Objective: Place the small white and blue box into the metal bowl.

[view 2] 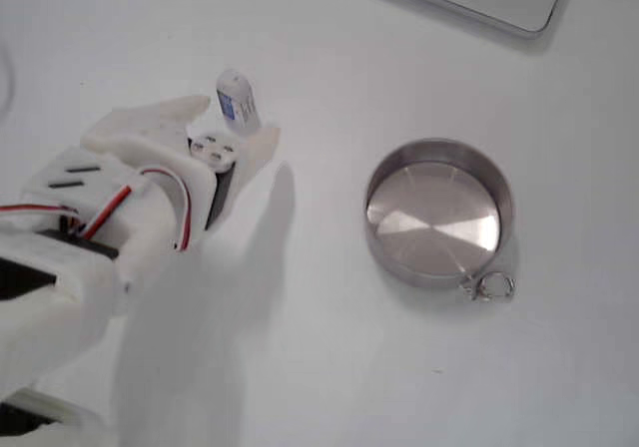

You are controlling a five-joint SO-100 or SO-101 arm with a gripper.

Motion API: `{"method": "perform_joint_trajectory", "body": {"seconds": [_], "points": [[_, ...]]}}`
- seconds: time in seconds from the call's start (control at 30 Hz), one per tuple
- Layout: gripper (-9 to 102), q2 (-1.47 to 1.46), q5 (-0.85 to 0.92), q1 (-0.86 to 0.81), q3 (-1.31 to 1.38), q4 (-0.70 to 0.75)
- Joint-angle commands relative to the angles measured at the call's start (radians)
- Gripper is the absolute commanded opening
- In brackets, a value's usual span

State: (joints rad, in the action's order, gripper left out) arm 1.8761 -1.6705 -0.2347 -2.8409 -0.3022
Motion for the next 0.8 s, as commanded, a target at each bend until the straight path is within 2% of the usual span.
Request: {"method": "perform_joint_trajectory", "body": {"seconds": [0.0, 0.77], "points": [[29, -0.032, -0.011, 0.018, 0.048, -0.018], [29, -0.181, -0.009, 0.020, 0.190, -0.020]]}}
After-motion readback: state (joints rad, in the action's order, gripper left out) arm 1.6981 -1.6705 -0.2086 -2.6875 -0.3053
